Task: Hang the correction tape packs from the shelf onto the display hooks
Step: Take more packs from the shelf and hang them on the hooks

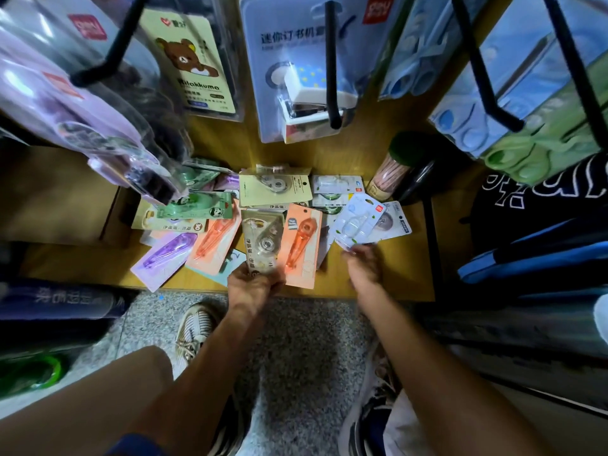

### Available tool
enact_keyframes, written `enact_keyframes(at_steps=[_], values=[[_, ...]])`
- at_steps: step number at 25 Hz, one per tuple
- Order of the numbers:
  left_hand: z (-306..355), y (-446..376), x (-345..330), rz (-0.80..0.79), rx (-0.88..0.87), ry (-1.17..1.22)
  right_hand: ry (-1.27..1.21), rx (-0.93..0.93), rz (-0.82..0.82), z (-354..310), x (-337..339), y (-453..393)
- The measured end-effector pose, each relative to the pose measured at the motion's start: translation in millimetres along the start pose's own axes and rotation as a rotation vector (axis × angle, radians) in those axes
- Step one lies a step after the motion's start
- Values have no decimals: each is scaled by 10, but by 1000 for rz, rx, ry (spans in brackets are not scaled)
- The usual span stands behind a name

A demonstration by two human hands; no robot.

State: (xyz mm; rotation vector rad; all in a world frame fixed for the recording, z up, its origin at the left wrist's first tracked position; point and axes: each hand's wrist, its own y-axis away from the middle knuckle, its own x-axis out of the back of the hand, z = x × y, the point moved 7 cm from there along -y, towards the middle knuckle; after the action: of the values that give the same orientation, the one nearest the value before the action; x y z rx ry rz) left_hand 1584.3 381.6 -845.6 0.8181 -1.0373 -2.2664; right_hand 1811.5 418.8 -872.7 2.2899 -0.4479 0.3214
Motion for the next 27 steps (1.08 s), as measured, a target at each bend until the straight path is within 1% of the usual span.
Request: enact_keyframes(at_steps=[2, 3, 5, 6, 8, 10, 11, 13, 16, 19, 21, 23, 25, 27], values=[[39, -29, 91, 25, -22, -54, -48, -22, -49, -133, 36, -128], [42, -31, 123, 26, -22, -82, -74, -62, -80, -157, 52, -166], [43, -54, 179, 22, -6, -48, -105, -141, -158, -177, 27, -170], [44, -72, 201, 17, -4, -28, -121, -149, -174, -183, 16, -174], [42, -102, 220, 5, 8, 22, -209, -123, -117, -183, 29, -173], [22, -80, 213, -4, 46, 93, -298, -63, 1, -186, 118, -118], [29, -50, 216, -3, 48, 71, -334, -44, 46, -176, 170, -49], [79, 83, 194, -8, 24, -5, -394, -65, 74, -123, 259, 130], [199, 379, 177, -7, -48, -59, -461, -128, -41, -53, 350, 498], [338, 851, 169, -26, -173, -165, -476, -69, -182, -81, 462, 949], [390, 1223, 189, -57, -237, -198, -538, -50, -222, -130, 579, 1302], [396, 1558, 239, -89, -256, -217, -596, -59, -249, -150, 714, 1613], [394, 1874, 259, -150, -294, -235, -587, -10, -282, -214, 869, 1861], [410, 2189, 247, -216, -352, -263, -498, 105, -298, -329, 1063, 2119]])
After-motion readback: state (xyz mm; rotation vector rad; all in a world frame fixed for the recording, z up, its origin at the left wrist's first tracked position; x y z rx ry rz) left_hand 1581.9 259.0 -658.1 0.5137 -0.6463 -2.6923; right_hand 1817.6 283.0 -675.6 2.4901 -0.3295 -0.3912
